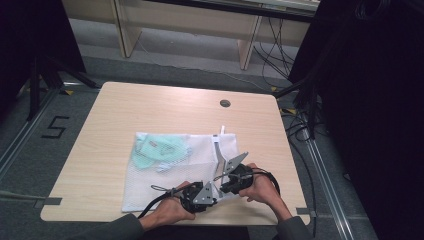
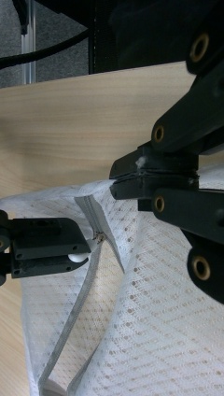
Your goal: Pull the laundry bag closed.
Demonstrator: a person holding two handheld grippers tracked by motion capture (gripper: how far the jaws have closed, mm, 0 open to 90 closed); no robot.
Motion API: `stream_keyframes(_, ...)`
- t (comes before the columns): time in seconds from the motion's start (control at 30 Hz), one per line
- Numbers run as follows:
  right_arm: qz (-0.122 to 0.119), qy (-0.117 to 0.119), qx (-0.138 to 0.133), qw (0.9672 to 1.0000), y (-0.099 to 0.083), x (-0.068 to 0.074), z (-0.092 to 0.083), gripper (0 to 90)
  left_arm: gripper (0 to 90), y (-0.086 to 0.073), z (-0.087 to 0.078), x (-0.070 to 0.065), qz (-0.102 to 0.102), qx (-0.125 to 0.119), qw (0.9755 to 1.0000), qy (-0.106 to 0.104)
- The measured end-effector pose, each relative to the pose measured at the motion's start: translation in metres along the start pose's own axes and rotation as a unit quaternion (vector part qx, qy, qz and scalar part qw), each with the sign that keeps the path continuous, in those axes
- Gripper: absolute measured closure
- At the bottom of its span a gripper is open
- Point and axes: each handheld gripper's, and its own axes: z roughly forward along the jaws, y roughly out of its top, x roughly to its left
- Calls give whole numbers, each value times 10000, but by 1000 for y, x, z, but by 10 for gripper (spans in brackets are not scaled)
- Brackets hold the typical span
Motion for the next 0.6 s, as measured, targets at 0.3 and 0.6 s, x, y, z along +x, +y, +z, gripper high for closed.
stream_keyframes(0.3,13,-5,-29,10000,1,-2,0,867,888,1,-3,2,132,113,9998,-19)
stream_keyframes(0.6,16,-37,-52,10000,1,-4,1,867,887,0,-2,1,-82,-13,10000,-29)
